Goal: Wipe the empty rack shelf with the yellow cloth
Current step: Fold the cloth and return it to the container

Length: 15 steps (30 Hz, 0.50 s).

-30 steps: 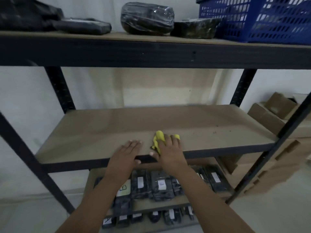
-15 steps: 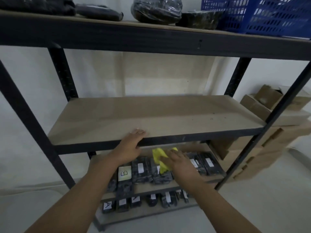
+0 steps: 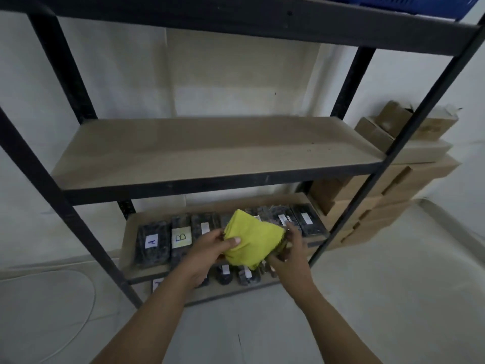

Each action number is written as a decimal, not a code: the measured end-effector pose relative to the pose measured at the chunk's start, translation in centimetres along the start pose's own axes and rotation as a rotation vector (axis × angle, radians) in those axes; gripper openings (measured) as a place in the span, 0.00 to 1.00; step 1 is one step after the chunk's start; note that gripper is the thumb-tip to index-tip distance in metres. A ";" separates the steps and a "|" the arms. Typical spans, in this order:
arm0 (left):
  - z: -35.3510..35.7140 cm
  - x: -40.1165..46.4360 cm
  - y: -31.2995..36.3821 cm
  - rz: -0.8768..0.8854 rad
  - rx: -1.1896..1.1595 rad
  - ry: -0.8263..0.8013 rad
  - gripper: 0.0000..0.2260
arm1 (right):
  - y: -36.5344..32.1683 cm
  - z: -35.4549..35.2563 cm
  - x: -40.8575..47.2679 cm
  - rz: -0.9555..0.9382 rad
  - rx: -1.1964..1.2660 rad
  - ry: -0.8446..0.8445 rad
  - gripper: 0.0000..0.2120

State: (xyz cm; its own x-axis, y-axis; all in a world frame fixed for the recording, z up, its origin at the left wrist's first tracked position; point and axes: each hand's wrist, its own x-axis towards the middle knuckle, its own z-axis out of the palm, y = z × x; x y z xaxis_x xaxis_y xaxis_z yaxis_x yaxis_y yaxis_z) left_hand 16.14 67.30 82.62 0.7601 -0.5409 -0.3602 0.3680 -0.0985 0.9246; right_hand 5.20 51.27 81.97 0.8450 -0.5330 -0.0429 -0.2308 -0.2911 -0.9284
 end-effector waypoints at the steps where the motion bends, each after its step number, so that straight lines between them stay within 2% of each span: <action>1: 0.7 -0.3 -0.3 0.025 -0.023 0.063 0.09 | -0.2 0.0 -0.7 0.170 0.290 -0.036 0.28; 2: 1.6 -0.7 -0.7 0.045 -0.032 0.116 0.08 | -0.2 0.0 -1.4 0.339 0.500 -0.087 0.20; 3: 2.6 -1.2 -1.1 0.056 -0.039 0.152 0.07 | -0.3 -0.2 -2.2 0.462 0.575 -0.149 0.13; 4: 3.5 -1.7 -1.5 0.060 -0.049 0.174 0.07 | -0.4 -0.5 -2.8 0.543 0.582 -0.202 0.11; 5: 4.4 -2.1 -1.9 0.058 -0.065 0.186 0.08 | -0.2 -1.0 -3.3 0.587 0.558 -0.244 0.14; 7: 6.4 -2.9 -2.6 0.048 -0.075 0.175 0.11 | 0.6 -2.7 -3.5 0.610 0.602 -0.289 0.16; 9: 8.8 -3.8 -3.2 0.044 -0.027 0.129 0.12 | 1.4 -5.4 -3.6 0.619 0.763 -0.316 0.15; 11: 11.7 -4.8 -3.9 0.055 0.031 0.083 0.10 | 2.5 -8.5 -3.5 0.602 0.885 -0.265 0.14; 15: 18.2 -6.2 -6.3 0.025 0.153 0.083 0.05 | 6.0 -15.2 -4.0 0.542 0.816 -0.199 0.16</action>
State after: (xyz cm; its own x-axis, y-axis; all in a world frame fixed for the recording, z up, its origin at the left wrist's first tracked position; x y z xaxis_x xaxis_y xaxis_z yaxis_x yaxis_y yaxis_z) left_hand -0.62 56.07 81.30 0.8120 -0.4745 -0.3398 0.2675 -0.2149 0.9393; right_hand -6.88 39.55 82.17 0.8065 -0.2680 -0.5271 -0.2699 0.6262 -0.7314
